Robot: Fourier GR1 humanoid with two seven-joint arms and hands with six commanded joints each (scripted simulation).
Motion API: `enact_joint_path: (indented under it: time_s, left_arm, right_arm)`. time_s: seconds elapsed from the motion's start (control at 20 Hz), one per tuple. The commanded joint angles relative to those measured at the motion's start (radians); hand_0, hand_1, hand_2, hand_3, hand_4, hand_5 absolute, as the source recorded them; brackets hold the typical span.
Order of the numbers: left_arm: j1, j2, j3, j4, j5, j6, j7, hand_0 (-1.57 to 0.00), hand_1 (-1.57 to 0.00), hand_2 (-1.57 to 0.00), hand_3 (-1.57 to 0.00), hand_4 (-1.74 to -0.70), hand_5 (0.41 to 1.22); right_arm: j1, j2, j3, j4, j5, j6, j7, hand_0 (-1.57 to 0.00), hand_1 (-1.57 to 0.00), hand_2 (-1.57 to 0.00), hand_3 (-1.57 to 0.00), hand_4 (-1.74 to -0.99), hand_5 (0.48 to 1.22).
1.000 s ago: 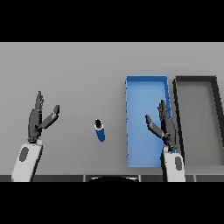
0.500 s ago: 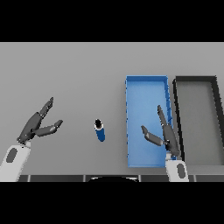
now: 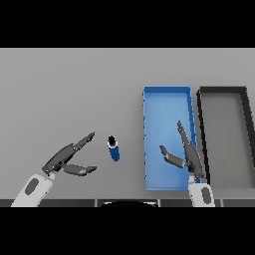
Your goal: Pick up the blue pipe and place it into the blue bin.
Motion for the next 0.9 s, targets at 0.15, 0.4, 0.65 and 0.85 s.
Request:
enact_joint_path:
  time_s: [0.15, 0.4, 0.65, 0.85]
  left_arm:
    - [-0.021, -0.061, -0.048, 0.032, -0.069, 0.027, 0.004, 0.0, 0.0, 0.0, 0.0, -1.19, 0.464]
    - [-0.076, -0.175, -0.094, 0.136, -0.101, 0.035, 0.039, 0.0, 0.0, 0.0, 0.0, -1.2, 0.467]
    - [-0.154, -0.265, -0.121, 0.248, -0.133, 0.028, 0.034, 0.0, 0.0, 0.0, 0.0, -1.15, 0.459]
    - [-0.194, -0.327, -0.128, 0.31, -0.127, 0.016, 0.0, 0.0, 0.0, 0.0, 0.0, -1.17, 0.495]
  right_arm:
    - [0.006, 0.013, 0.01, -0.023, 0.003, -0.007, 0.014, 0.0, 0.0, 0.0, 0.0, -1.223, 0.62]
    - [0.015, 0.012, 0.007, -0.036, 0.001, -0.007, 0.025, 0.0, 0.0, 0.0, 0.0, -1.229, 0.621]
    - [0.02, 0.012, 0.004, -0.042, -0.004, -0.008, 0.036, 0.0, 0.0, 0.0, 0.0, -1.206, 0.606]
    - [0.019, 0.008, -0.005, -0.042, -0.01, -0.008, 0.028, 0.0, 0.0, 0.0, 0.0, -1.204, 0.607]
